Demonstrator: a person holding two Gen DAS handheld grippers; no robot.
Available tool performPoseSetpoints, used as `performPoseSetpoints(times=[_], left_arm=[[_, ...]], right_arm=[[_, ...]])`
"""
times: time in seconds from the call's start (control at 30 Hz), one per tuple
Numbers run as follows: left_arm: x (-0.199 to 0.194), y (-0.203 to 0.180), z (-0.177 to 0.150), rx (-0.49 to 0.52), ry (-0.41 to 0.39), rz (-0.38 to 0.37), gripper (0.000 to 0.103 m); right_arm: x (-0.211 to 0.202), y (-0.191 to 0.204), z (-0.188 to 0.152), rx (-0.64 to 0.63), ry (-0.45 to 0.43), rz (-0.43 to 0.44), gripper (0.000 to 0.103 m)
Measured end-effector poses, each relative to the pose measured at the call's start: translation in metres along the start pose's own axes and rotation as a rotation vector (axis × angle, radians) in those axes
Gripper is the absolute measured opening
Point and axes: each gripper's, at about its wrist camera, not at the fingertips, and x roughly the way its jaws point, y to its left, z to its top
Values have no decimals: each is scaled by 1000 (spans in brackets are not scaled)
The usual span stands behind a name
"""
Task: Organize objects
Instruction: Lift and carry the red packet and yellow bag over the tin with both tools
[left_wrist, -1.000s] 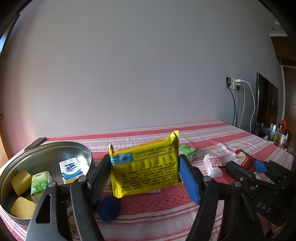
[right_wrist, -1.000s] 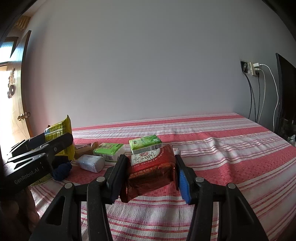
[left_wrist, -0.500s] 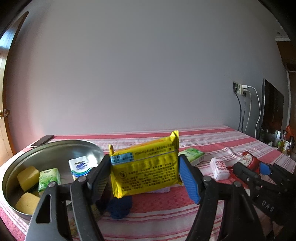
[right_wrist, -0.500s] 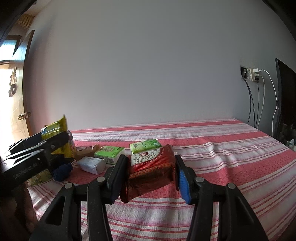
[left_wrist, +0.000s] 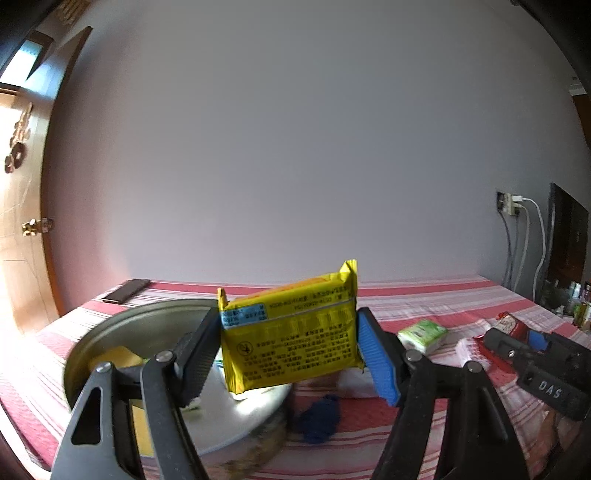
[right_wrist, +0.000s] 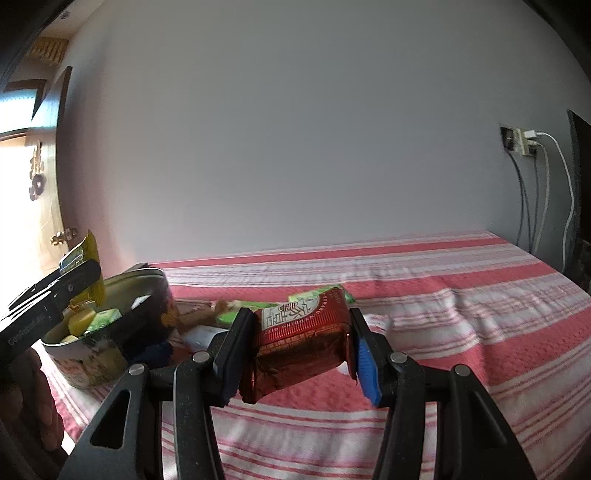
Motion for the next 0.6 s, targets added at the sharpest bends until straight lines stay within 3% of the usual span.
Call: performPoseSetpoints(times=[0.3, 0.6], left_arm=[[7, 57, 8, -27, 37, 159, 72], [17, 94, 1, -56, 106, 238, 72]], right_arm=[[16, 42, 33, -29, 2, 124, 54], [47, 98, 54, -96, 43, 238, 54]])
